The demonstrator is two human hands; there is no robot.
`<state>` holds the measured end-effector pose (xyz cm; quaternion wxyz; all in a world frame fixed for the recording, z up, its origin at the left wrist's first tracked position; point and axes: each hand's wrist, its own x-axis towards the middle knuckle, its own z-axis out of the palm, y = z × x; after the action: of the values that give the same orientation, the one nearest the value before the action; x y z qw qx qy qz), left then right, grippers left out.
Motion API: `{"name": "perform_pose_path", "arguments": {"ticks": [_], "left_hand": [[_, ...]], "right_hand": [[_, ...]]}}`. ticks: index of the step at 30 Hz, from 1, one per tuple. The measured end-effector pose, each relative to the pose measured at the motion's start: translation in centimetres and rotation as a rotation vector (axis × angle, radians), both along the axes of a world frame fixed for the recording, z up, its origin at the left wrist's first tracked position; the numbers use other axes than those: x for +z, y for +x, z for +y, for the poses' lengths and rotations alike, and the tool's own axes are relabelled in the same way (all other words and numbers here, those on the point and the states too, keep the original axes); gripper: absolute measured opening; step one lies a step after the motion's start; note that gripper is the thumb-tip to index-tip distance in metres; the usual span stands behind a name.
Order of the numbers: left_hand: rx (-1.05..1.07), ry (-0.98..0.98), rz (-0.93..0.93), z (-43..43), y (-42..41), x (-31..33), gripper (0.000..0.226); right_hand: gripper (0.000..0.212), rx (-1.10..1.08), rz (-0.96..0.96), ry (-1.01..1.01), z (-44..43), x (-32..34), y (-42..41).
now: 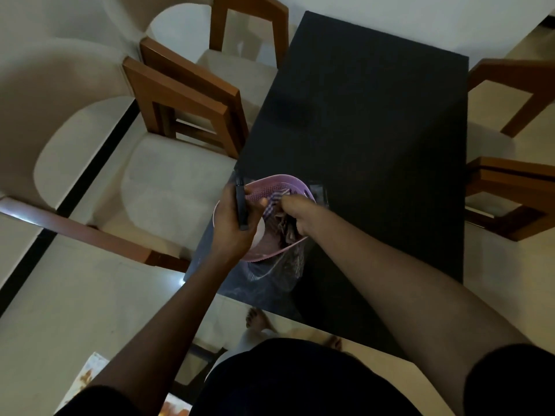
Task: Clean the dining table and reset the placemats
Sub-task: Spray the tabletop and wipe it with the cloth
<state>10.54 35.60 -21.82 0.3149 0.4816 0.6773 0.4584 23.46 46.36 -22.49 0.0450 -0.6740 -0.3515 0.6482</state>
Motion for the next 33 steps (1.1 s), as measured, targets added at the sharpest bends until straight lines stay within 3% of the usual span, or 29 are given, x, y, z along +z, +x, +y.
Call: {"name": "perform_pose_path", "arguments": {"ticks": [3, 7, 11, 14, 16, 19, 23, 33], "left_hand": [[-0.030, -0.052, 0.007, -0.2, -0.5, -0.5, 0.047], [-0.080, -0.138, 0.091, -0.5, -1.3, -1.0, 0.065], [-0.136, -0.222, 0.310, -1.2, -2.3, -0.5, 0.083], [-0.106, -0.308, 0.416, -2.9, -3.6, -0.5, 0.097], [0.014, -0.375, 0.336, -4.4, -4.3, -0.6, 0.091], [0.200, -0.454, 0.139, -5.6, -4.5, -0.7, 0.060], [0.192, -0.441, 0.050, -5.7, -3.9, -0.8, 0.016], [0.079, -0.396, -0.013, -3.1, 2.6, 1.1, 0.009]], "right_hand": [[0.027, 0.154, -0.107, 0.159, 0.9, -2.0, 0.4], [0.042, 0.353, -0.218, 0.425, 0.2, 2.3, 2.0], [0.038, 0.289, -0.317, 0.703, 0.1, 2.6, 4.6], [0.040, 0.236, -0.357, 0.725, 0.2, 1.9, 5.8], [0.032, 0.246, -0.358, 0.671, 0.3, 1.3, 6.3], [0.015, 0.276, -0.353, 0.643, 0.2, 0.8, 6.4], [0.021, 0.236, -0.309, 0.682, -0.1, 0.4, 6.6], [0.017, 0.067, -0.267, 0.711, -1.1, 2.1, 16.0]]}}
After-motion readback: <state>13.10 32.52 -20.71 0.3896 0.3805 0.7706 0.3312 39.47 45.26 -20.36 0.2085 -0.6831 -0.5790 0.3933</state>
